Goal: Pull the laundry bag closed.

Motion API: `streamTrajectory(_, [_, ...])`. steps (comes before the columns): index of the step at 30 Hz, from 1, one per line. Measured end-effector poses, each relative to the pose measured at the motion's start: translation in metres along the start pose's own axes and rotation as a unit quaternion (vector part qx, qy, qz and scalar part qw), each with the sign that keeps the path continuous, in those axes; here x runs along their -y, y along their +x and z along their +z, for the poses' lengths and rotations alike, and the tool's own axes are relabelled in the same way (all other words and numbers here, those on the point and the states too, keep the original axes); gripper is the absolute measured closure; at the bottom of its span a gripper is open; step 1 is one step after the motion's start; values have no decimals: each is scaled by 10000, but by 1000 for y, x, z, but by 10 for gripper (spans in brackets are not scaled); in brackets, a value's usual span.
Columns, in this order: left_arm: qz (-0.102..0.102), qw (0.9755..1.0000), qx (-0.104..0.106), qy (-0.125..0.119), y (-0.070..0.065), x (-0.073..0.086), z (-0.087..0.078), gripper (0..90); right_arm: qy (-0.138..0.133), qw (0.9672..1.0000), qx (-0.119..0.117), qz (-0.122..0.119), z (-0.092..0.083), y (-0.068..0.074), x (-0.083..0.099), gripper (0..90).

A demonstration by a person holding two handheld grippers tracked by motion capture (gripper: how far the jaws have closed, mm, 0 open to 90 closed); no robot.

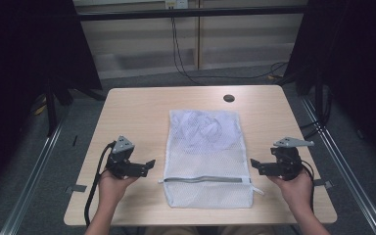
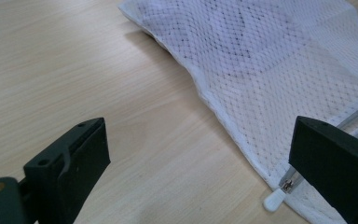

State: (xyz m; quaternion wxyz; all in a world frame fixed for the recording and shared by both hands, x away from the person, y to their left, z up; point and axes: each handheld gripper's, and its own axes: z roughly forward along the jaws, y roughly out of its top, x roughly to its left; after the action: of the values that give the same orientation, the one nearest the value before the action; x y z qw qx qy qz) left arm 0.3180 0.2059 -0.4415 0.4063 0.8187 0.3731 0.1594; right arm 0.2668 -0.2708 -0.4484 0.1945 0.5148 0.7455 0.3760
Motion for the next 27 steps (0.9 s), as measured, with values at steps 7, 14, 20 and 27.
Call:
streamTrajectory(7, [-27, 9999, -9, 102, 1, 0, -3, 58, 44, 9999, -94, -63, 3, 8, -2, 104])
streamTrajectory(14, [-59, 9999, -16, 147, 4, 2, -7, 63, 152, 9995, -187, -193, 12, 23, -6, 92])
streamTrajectory(20, [-102, 9998, -1, 162, 5, 4, -8, 66, 253, 9990, -211, -308, 18, 35, -9, 90])
streamTrajectory(27, [-111, 9998, 45, 160, 8, 5, -8, 70, 336, 9981, -384, -331, 25, 47, -14, 107])
